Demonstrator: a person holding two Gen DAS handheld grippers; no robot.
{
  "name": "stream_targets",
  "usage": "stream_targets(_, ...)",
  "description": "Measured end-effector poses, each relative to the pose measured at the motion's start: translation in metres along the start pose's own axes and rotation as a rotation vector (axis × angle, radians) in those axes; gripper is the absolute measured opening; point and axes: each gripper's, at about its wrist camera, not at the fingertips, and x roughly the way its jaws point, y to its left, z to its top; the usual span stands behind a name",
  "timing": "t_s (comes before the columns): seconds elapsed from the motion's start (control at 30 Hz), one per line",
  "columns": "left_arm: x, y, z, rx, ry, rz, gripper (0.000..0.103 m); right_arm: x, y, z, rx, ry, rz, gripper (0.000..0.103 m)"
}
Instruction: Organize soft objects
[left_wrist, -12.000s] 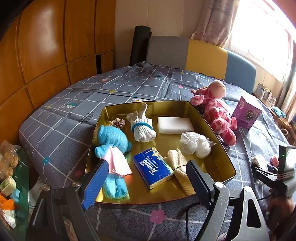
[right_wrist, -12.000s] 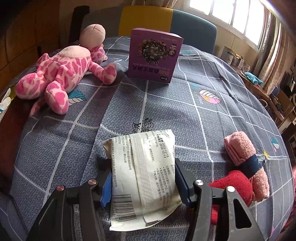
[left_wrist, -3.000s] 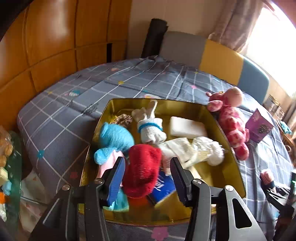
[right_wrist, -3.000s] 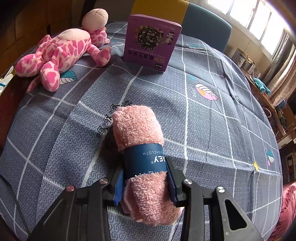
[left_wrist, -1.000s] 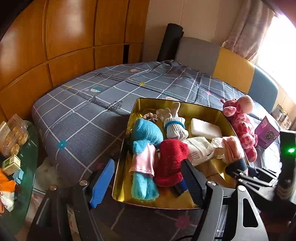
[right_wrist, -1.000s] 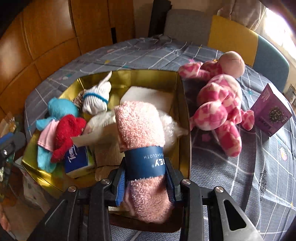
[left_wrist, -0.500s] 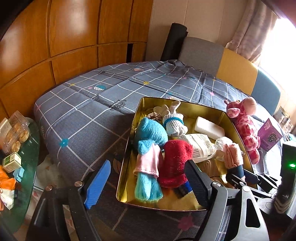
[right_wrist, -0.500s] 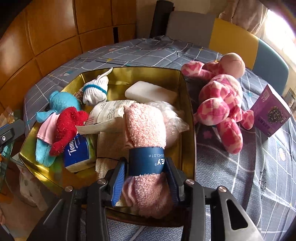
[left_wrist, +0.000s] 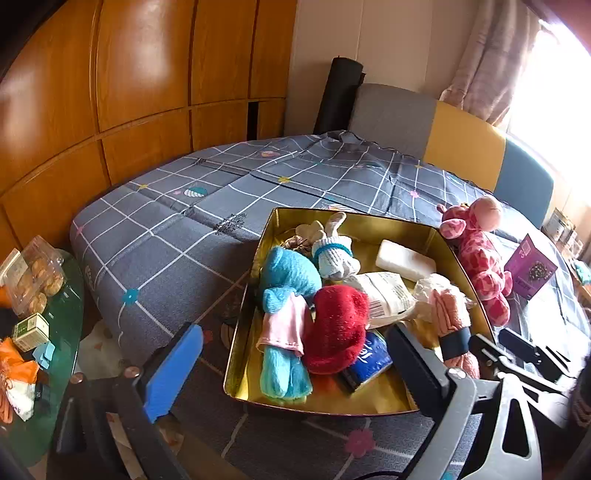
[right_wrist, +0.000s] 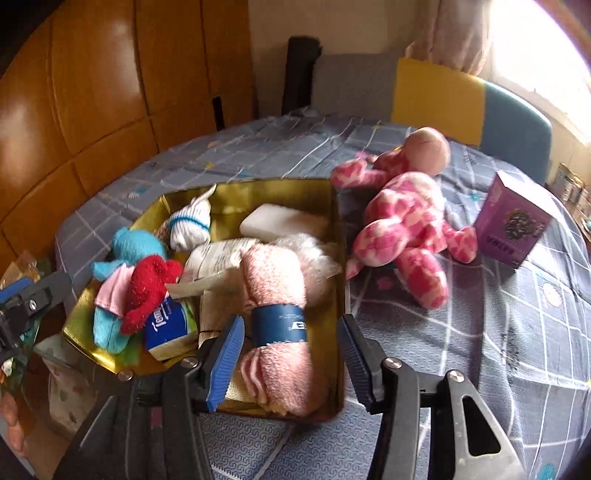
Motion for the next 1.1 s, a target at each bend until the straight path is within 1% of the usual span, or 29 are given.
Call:
stream_targets(0.17, -0.007, -0.010, -0.003, 0.024, -0.013, -0.002, 0.103, -0.016, -0.013, -0.005, 0.053, -0.044, -0.056, 0.054)
stream_targets(0.47, -0.016, -0.031, -0.012, 0.072, -0.018, -0.005, 0.103, -0.032, -0.030, -0.017, 0.081, -0.073, -0.123, 0.054)
stream_targets(0.7, -0.023, -0.041, -0.014, 0.097, -0.044, -0.007, 0.103, -0.038, -0.032, -0.020, 0.083, -0.085, -0.134, 0.054)
stream_targets(1.1, -0.022, -0.043, -0.016, 0.102, -0.034, -0.001, 0.103, -0.038, -0.031, -0.021, 0.083, -0.084, -0.132, 0.054)
